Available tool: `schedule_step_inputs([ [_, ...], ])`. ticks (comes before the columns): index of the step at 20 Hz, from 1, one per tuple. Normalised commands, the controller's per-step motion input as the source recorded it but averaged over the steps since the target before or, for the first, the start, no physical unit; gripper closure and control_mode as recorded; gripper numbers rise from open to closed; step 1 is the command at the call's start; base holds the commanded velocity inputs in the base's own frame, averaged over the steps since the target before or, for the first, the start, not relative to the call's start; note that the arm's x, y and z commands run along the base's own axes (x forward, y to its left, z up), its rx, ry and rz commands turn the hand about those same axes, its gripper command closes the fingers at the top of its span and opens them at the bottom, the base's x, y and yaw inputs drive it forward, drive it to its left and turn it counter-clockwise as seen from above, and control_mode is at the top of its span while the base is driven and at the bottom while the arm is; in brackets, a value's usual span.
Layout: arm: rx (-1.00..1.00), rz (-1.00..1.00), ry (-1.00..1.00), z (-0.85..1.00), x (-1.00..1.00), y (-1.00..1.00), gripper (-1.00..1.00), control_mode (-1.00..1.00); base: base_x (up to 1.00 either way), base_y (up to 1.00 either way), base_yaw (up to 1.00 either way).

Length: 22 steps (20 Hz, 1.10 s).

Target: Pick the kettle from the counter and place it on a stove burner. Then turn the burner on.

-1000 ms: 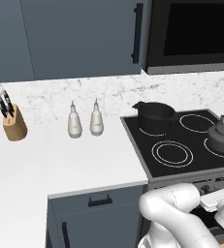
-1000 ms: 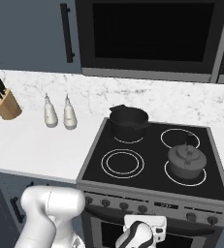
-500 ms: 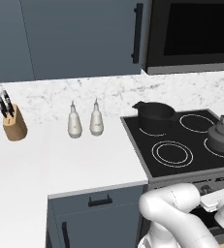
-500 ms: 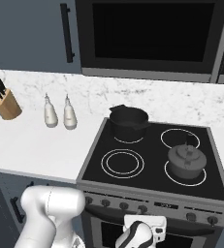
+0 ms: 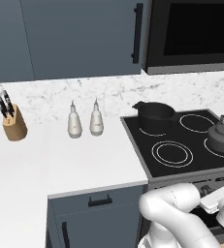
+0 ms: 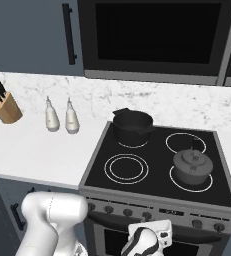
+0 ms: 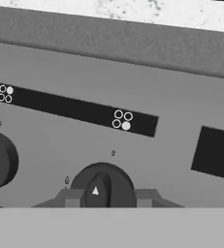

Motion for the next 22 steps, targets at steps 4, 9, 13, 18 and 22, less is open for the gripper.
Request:
schedule_step_inputs([
  [4,-0.36,0.3,-0.08,0.0,0.0,0.0,1.0,-1.0,0.0,0.0,0.0],
  [9,-0.37,0.29,-0.06,0.0,0.0,0.0,1.0,-1.0,0.0,0.0,0.0],
  [13,-0.36,0.29,-0.08,0.0,0.0,0.0,1.0,-1.0,0.0,0.0,0.0],
  [18,-0.32,0.29,-0.13,0.0,0.0,0.0,1.0,-1.0,0.0,0.0,0.0],
  [22,-0.16,0.12,-0.1,0.0,0.0,0.0,1.0,-1.0,0.0,0.0,0.0],
])
